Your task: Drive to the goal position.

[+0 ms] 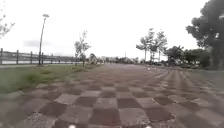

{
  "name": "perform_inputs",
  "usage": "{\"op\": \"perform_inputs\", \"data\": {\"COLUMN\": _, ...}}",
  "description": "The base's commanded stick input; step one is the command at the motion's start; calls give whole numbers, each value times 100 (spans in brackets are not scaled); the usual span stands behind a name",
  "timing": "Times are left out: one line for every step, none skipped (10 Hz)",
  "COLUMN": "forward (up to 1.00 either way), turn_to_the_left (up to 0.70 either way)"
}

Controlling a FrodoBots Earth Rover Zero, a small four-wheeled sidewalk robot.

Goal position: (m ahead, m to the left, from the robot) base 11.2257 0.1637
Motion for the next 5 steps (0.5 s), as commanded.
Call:
{"op": "perform_inputs", "data": {"forward": 85, "turn_to_the_left": 4}}
{"op": "perform_inputs", "data": {"forward": 85, "turn_to_the_left": 10}}
{"op": "perform_inputs", "data": {"forward": 85, "turn_to_the_left": 25}}
{"op": "perform_inputs", "data": {"forward": 85, "turn_to_the_left": 15}}
{"op": "perform_inputs", "data": {"forward": 85, "turn_to_the_left": 0}}
